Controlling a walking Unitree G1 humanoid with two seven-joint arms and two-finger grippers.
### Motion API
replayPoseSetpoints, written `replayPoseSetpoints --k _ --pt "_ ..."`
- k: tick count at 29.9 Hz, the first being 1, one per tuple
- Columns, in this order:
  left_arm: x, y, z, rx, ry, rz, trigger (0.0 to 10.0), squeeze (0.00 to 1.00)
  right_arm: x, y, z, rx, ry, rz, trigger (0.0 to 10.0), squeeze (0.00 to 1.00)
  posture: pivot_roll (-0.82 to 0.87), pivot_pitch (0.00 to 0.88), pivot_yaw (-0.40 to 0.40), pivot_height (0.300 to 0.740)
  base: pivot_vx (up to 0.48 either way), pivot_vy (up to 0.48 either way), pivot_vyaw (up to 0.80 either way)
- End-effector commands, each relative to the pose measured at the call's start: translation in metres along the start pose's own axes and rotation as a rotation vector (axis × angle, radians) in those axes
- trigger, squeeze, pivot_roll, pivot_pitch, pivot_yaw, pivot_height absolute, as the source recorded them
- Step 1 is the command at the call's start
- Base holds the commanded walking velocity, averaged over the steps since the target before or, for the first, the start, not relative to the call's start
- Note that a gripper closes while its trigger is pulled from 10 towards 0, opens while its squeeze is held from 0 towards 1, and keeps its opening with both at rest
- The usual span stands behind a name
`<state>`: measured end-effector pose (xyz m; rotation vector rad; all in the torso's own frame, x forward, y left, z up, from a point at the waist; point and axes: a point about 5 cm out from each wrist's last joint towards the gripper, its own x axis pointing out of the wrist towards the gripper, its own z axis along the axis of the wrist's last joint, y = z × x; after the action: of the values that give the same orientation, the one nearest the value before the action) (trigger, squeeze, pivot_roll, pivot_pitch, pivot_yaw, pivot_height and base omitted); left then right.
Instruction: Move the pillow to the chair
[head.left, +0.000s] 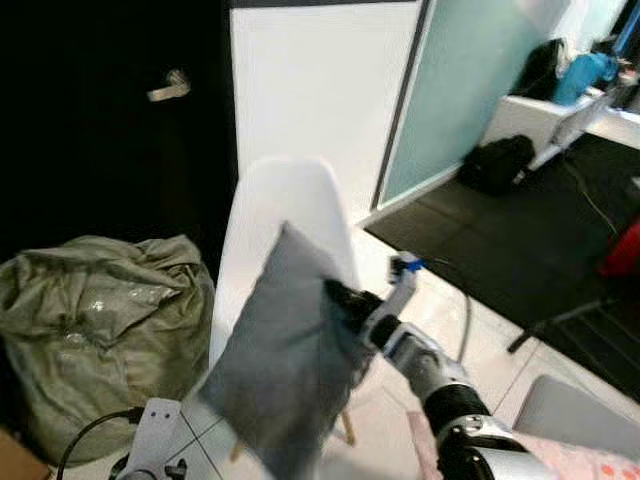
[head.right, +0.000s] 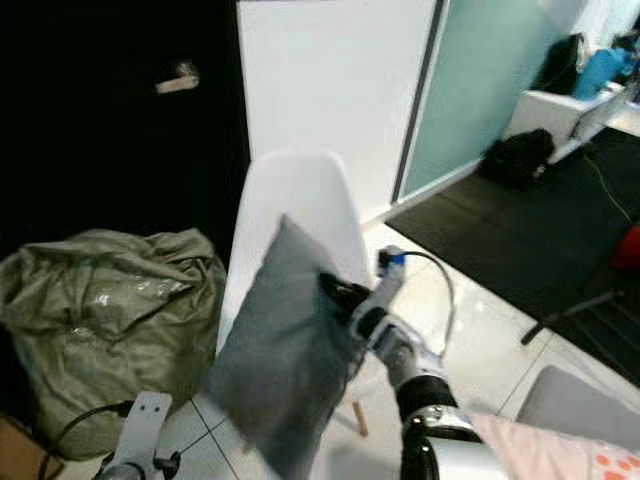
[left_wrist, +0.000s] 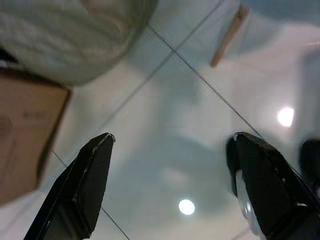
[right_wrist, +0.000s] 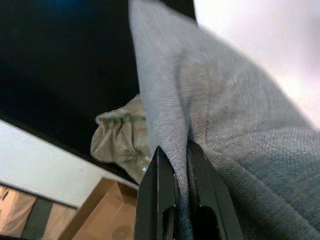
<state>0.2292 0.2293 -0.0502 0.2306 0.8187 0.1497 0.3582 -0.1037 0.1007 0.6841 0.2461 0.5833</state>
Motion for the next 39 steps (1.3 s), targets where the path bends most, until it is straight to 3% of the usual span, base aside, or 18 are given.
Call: replayPoseSetpoints --k 1,5,28,32,39 --pt "-0.001 -0.002 -0.004 0.008 0.011 -0.003 10.0 0.00 -0.001 0.001 0.019 -0.025 -0.071 0.022 10.0 0.00 -0.11 0.059 -0.041 0.740 0.446 0.000 -0.80" --pt "-0.001 -0.001 -0.004 0.006 0.015 0.017 10.0 0.00 -0.001 0.000 0.019 -0.024 -0.070 0.021 10.0 0.00 -0.11 0.059 -0.041 0.740 0.111 0.000 -0.80" --pt "0.001 0.001 0.002 0.008 0.008 0.014 10.0 0.00 0.000 0.004 0.016 -0.052 -0.036 0.068 10.0 0.00 -0.11 0.044 -0.048 0.740 0.000 -0.036 0.00" --pt "0.000 0.003 -0.001 0.003 0.020 0.036 10.0 0.00 0.012 0.017 0.020 -0.124 -0.002 0.125 10.0 0.00 -0.10 0.047 -0.050 0.740 0.000 -0.352 0.00" --pt "0.000 0.005 -0.002 -0.005 0.018 0.051 10.0 0.00 0.024 0.027 0.029 -0.119 -0.015 0.102 10.0 0.00 -0.09 0.057 -0.048 0.740 0.000 0.000 0.00"
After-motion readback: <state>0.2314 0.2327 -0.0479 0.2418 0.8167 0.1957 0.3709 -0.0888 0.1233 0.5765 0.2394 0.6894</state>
